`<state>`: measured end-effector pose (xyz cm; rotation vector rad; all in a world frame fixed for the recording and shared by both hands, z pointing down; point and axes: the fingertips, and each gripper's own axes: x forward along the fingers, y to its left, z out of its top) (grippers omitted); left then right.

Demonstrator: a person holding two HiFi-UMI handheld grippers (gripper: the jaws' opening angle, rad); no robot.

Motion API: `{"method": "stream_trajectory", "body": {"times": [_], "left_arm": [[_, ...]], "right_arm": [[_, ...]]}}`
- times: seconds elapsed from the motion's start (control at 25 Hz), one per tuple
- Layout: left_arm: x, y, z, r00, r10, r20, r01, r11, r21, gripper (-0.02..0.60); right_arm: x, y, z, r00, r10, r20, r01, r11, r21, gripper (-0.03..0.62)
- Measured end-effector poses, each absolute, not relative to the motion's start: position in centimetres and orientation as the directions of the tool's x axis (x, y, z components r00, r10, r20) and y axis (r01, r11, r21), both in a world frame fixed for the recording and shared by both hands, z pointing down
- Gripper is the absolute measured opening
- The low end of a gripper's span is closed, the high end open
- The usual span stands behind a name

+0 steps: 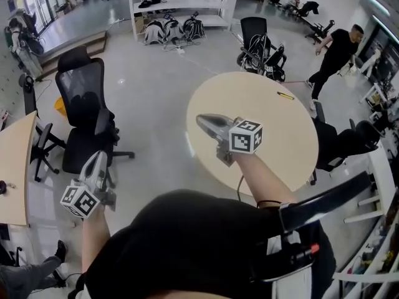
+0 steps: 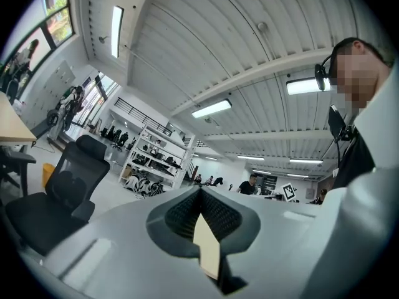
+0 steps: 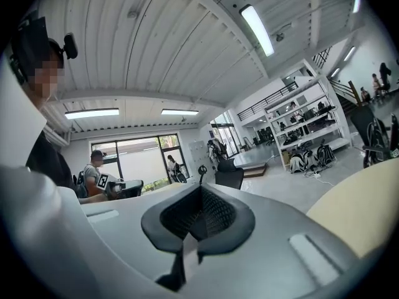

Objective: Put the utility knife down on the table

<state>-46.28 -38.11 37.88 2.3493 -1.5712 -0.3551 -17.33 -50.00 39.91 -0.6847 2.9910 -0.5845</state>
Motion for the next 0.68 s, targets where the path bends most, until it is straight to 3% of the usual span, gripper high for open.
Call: {"method": "stream_trajectory", "body": {"times": [0.68], "left_arm": [[-44.9,-40.0,38.0,0.395,-0.918,-0.040,-0.836,-0.377,0.398,0.000]], "right_arm": [[-16.9,-50.7,40.5,-0.908,-0.410,0.088,-0.414,0.841,-0.347,0.012]]}}
